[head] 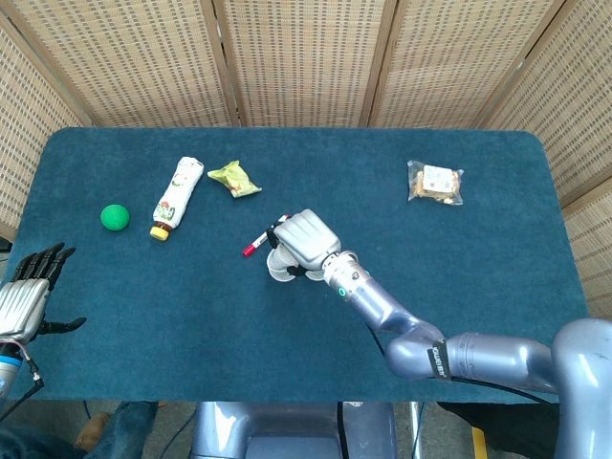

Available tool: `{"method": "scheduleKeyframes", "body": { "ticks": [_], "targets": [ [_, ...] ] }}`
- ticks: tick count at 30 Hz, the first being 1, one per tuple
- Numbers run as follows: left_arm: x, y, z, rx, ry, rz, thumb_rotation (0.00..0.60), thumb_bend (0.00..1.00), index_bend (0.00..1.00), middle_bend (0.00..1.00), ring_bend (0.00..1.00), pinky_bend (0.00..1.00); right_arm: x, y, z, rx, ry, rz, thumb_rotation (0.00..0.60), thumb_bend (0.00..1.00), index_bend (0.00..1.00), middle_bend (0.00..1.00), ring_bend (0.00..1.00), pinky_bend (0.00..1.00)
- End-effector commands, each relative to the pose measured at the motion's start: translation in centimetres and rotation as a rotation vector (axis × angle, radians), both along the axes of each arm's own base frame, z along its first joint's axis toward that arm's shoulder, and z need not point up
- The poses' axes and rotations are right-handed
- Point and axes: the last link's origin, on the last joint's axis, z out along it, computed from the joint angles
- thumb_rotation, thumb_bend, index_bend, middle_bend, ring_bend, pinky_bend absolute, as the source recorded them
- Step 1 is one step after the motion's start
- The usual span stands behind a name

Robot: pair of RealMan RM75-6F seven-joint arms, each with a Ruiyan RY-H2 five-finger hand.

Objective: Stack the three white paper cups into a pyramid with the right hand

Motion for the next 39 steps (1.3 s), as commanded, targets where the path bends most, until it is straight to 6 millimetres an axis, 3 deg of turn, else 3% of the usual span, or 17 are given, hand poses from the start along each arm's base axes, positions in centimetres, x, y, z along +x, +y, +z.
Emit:
{"method": "scheduleKeyframes", "body": {
  "ticks": [1, 25, 28, 30, 32, 35, 39],
  "targets": [
    [-0.1, 0.1, -0.1, -0.004, -0.001, 0.003, 0.6, 0.0, 0.0, 0.0, 0.0, 0.0, 0.9, -0.9, -1.2, -0.025, 0.064, -0.018, 0.6, 0.4, 0.47, 0.5, 0.49, 0.71],
    [-0.1, 0.0, -0.1, -0.009, -0.003, 0.004, 0.6, 0.0, 0.0, 0.0, 0.0, 0.0, 0.4, -0.8, -1.5, -0.038, 0.209, -0.092, 0.6, 0.4, 0.43, 0.47, 0.48, 0.71],
    [-0.1, 0.0, -0.1, -0.009, -0.003, 0.003, 0.6, 0.0, 0.0, 0.0, 0.0, 0.0, 0.3, -0.6, -1.5, 0.004, 0.212, -0.118, 0.6, 0.33, 0.31, 0.34, 0.36, 0.67],
    [-0.1, 0.0, -0.1, -0.009, -0.004, 0.003, 0.6, 0.0, 0.0, 0.0, 0.0, 0.0, 0.3, -0.5, -1.4, 0.03, 0.208, -0.133, 0.6, 0.19, 0.15, 0.17, 0.22, 0.57],
    [-0.1, 0.0, -0.1, -0.008, -0.004, 0.003, 0.6, 0.0, 0.0, 0.0, 0.0, 0.0, 0.6, -0.5, -1.4, 0.036, 0.191, -0.133, 0.6, 0.11, 0.06, 0.1, 0.17, 0.53],
    [-0.1, 0.0, -0.1, -0.008, -0.004, 0.002, 0.6, 0.0, 0.0, 0.0, 0.0, 0.0, 0.8, -0.5, -1.2, 0.033, 0.172, -0.125, 0.6, 0.05, 0.01, 0.05, 0.15, 0.53],
    [-0.1, 0.0, 0.0, -0.007, -0.005, 0.002, 0.6, 0.0, 0.0, 0.0, 0.0, 0.0, 1.0, -0.3, -0.7, 0.02, 0.16, -0.116, 0.6, 0.03, 0.0, 0.02, 0.14, 0.53]
  ]
}}
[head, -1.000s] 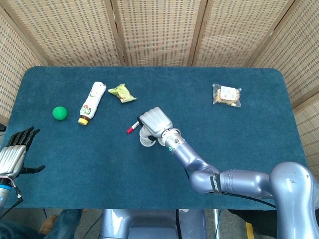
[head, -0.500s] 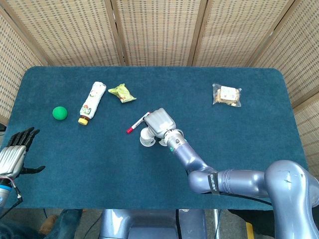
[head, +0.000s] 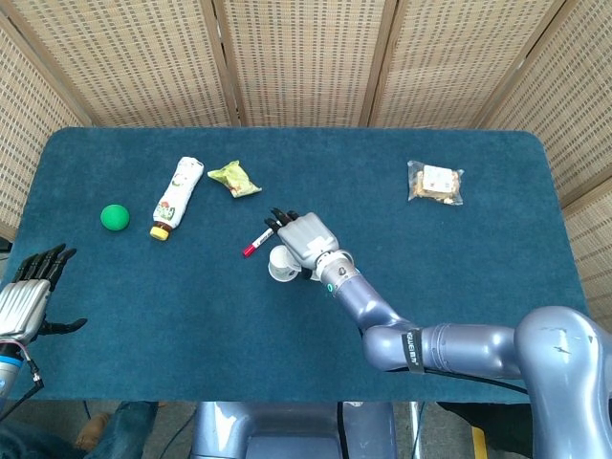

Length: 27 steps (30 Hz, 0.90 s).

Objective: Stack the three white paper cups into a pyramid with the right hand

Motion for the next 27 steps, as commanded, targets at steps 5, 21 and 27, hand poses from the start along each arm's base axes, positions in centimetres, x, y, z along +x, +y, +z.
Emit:
{"method": "scheduleKeyframes", "body": {
  "ticks": [5, 21, 27],
  "targets": [
    [0.0, 0.1, 0.0, -0.001, -0.003, 0.0, 0.6, 0.0, 0.0, 0.0, 0.0, 0.0, 0.2, 0.5, 2.4, -0.034, -0.014, 0.009, 0.6, 0.03, 0.0, 0.0, 0.14, 0.53],
    [0.7, -1.3, 0.5, 0.021, -0.021, -0.059, 0.6, 0.0, 0.0, 0.0, 0.0, 0.0, -15.9, 5.8, 17.6, -0.421, -0.181, 0.002, 0.6, 0.0, 0.0, 0.0, 0.0, 0.0],
    [0.9, -1.5, 0.1, 0.034, -0.011, -0.077, 0.6, 0.0, 0.0, 0.0, 0.0, 0.0, -24.6, 9.9, 18.4, -0.484, -0.205, -0.066, 0.6, 0.0, 0.0, 0.0, 0.0, 0.0]
  ]
}}
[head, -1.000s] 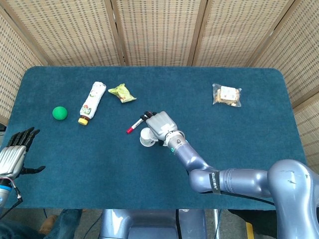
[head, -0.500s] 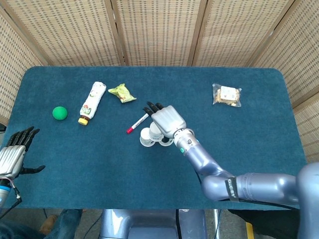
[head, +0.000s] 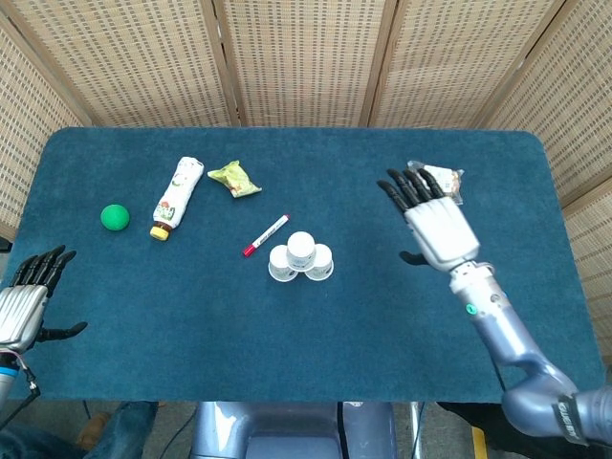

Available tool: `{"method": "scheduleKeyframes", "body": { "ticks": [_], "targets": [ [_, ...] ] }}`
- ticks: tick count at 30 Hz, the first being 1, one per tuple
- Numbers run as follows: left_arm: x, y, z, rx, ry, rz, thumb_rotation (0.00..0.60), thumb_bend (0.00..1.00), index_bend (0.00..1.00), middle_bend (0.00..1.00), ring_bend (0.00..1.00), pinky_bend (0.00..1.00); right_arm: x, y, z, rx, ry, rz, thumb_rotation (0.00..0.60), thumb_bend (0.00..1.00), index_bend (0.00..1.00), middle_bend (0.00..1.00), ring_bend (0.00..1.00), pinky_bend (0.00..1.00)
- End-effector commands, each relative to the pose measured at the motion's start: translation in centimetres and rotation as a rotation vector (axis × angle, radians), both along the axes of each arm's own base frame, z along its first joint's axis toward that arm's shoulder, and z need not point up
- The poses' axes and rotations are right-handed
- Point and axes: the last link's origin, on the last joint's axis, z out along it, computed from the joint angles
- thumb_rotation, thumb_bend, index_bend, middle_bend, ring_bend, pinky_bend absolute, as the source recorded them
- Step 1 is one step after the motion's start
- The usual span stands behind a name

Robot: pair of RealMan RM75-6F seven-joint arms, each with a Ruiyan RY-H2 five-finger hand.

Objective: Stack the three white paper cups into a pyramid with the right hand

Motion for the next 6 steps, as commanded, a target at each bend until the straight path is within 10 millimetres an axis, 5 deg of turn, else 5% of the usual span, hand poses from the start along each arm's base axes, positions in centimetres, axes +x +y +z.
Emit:
{"method": "scheduleKeyframes", "body": {
  "ticks": [1, 6],
  "targets": [
    [0.1, -0.2, -0.3, 0.009, 0.009, -0.014, 0.6, 0.0, 0.0, 0.0, 0.0, 0.0, -9.8, 5.1, 1.9, -0.086, -0.03, -0.09, 0.6, 0.0, 0.0, 0.0, 0.0, 0.0],
    [0.5, -0.3, -1.0, 0.036, 0.022, -0.073, 0.6, 0.0, 0.0, 0.0, 0.0, 0.0, -13.7, 8.5, 0.9, -0.111, -0.047, -0.153, 0.6, 0.0, 0.0, 0.0, 0.0, 0.0]
  ]
}}
